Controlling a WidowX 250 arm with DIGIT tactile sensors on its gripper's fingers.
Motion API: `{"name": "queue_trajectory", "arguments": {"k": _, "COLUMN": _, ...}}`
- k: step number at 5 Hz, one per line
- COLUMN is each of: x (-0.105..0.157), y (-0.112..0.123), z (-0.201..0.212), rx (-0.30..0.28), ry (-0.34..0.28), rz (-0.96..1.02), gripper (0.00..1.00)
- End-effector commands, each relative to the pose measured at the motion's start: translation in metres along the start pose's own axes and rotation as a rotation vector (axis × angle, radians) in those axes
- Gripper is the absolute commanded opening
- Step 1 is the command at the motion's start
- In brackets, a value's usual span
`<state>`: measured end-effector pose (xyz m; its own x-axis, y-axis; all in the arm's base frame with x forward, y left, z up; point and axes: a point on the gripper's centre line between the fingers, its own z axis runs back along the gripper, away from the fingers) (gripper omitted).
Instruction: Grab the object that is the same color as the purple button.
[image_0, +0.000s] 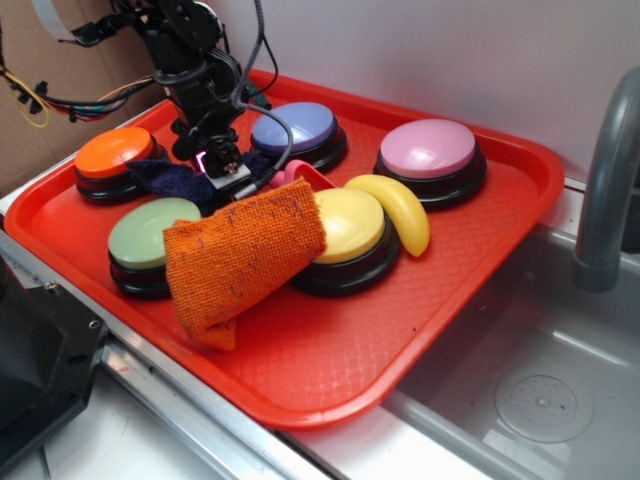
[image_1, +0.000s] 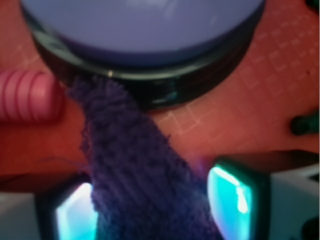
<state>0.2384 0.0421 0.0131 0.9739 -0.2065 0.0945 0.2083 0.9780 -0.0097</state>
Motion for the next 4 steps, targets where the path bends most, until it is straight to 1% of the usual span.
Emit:
{"name": "queue_trajectory", "arguments": {"k": 1, "x": -0.004, "y": 0.001, "z": 0.01, "rx": 0.048, "ry": 0.013, "rz": 0.054, "gripper": 0.0}}
{"name": "queue_trajectory", "arguments": {"k": 2, "x": -0.005, "y": 0.005, "z": 0.031, "rx": 0.107, "ry": 0.057, "rz": 0.104, "gripper": 0.0}}
{"name": "queue_trajectory", "arguments": {"k": 3, "x": -0.003, "y": 0.009, "z": 0.055, "rx": 0.138, "ry": 0.067, "rz": 0.173, "gripper": 0.0}}
{"name": "queue_trajectory", "arguments": {"k": 4, "x": 0.002, "y": 0.014, "z": 0.089, "rx": 0.112, "ry": 0.092, "rz": 0.259, "gripper": 0.0}}
